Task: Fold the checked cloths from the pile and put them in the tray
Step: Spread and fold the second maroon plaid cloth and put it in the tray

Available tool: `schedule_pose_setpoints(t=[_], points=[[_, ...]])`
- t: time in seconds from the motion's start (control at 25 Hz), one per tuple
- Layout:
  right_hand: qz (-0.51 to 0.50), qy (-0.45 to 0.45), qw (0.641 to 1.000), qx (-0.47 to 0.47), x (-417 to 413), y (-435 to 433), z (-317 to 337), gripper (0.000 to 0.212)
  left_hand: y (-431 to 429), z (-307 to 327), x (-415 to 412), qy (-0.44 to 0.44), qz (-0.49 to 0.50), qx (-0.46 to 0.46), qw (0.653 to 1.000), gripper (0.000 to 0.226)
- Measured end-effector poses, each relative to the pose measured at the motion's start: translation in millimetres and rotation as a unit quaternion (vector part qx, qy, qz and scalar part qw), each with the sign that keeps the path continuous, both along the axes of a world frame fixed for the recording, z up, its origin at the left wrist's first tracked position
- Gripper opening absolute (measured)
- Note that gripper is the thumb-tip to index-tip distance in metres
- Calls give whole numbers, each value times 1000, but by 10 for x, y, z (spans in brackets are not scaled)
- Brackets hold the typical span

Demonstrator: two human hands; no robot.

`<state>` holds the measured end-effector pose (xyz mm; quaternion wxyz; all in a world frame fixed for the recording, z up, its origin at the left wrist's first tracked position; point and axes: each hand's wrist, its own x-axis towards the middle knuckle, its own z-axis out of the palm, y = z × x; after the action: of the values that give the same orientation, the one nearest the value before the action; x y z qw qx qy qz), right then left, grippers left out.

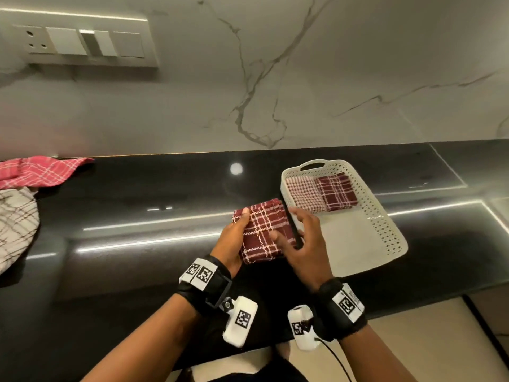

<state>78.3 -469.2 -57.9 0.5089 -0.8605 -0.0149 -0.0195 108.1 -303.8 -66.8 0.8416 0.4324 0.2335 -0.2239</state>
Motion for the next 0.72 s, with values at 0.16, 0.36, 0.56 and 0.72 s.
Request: schedule_pose_setpoints(t=[0.16, 0.36, 0.56, 0.72], points=[[-28, 195, 933, 300, 620, -1159, -11, 51, -1147, 80, 478, -46, -17, -7, 999, 45], [-100, 115, 974, 168, 1361, -2021, -157, 29, -2005, 28, 1163, -142, -95, 241, 955, 35], [-70, 127, 982, -121, 1983, -2085, -521, 31, -2079, -102, 1525, -230, -190, 524, 798, 46], [-28, 20, 965, -262, 1906, -2000, -637, 58, -1997, -213, 1436, -266, -249, 596, 715, 47]])
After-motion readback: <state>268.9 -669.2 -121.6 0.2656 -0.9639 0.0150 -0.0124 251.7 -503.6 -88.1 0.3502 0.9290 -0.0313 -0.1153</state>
